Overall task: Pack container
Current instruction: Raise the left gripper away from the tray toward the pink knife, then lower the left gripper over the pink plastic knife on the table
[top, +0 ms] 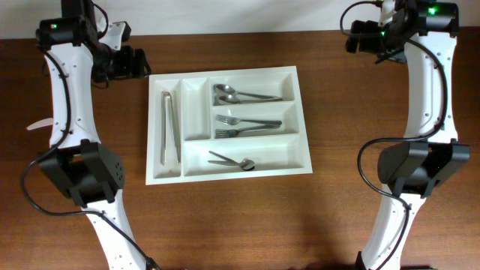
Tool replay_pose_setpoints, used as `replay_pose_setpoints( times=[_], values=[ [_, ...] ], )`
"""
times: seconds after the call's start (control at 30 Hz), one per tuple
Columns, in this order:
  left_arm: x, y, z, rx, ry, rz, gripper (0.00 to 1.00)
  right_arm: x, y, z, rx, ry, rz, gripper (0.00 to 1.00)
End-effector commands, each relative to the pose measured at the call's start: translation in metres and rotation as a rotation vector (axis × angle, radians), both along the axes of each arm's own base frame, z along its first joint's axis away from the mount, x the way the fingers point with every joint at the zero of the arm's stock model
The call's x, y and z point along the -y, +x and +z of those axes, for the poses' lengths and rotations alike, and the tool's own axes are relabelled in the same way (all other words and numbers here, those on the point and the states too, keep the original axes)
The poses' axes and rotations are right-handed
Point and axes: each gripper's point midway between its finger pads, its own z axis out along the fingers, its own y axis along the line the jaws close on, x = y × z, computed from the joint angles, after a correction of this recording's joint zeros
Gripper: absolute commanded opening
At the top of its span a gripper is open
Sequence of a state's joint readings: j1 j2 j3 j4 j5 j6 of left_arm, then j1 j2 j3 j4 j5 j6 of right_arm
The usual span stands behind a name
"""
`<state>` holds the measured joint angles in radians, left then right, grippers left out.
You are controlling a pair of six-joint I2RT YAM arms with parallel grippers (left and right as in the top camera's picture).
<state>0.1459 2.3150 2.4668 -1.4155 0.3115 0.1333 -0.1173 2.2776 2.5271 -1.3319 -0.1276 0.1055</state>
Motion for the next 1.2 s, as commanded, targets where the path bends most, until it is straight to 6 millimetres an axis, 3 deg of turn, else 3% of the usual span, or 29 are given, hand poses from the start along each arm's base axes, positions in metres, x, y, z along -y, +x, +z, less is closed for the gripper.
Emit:
replay_pose_setpoints(
  times=[0.0, 0.07, 0.17, 0.27, 0.4, 0.47, 0.63, 0.9, 1.17],
  values=[
    [-0.023, 0.005, -0.006, -0.06, -0.008, 0.287, 0.92, 0.002, 0.0, -0.004, -0.009, -0.001, -0.008, 0.99],
    [-0.06, -0.006, -0.014, -0.119, 0.099, 0.578, 0.91, 0.002, 0.0, -0.004, -0.009, -0.001, -0.008, 0.99],
    [-0.109, -0.04, -0.017, -0.19, 0.241, 1.054, 0.91, 0.002, 0.0, -0.004, -0.009, -0.001, -0.008, 0.99],
    [-0.134, -0.06, -0.015, -0.188, 0.271, 1.356, 0.91, 0.002, 0.0, -0.004, -0.009, -0.001, -0.008, 0.99],
    [-0.151, -0.065, -0.014, -0.156, 0.2, 1.606, 0.93, 0.002, 0.0, -0.004, -0.009, -0.001, -0.008, 0.99],
    [-0.159, -0.065, -0.014, -0.132, 0.156, 1.709, 1.0, 0.002, 0.0, -0.004, -0.009, -0.001, -0.008, 0.99],
    [-0.184, -0.052, -0.031, -0.099, 0.106, 1.776, 0.99, 0.002, 0.0, -0.004, -0.009, -0.001, -0.008, 0.99],
    [-0.193, -0.063, -0.117, -0.377, 0.067, 1.754, 0.99, 0.002, 0.0, -0.004, -0.009, -0.001, -0.008, 0.99],
    [-0.207, -0.067, -0.15, -0.432, 0.071, 1.755, 1.0, 0.002, 0.0, -0.004, -0.009, -0.001, -0.008, 0.99]
  ],
)
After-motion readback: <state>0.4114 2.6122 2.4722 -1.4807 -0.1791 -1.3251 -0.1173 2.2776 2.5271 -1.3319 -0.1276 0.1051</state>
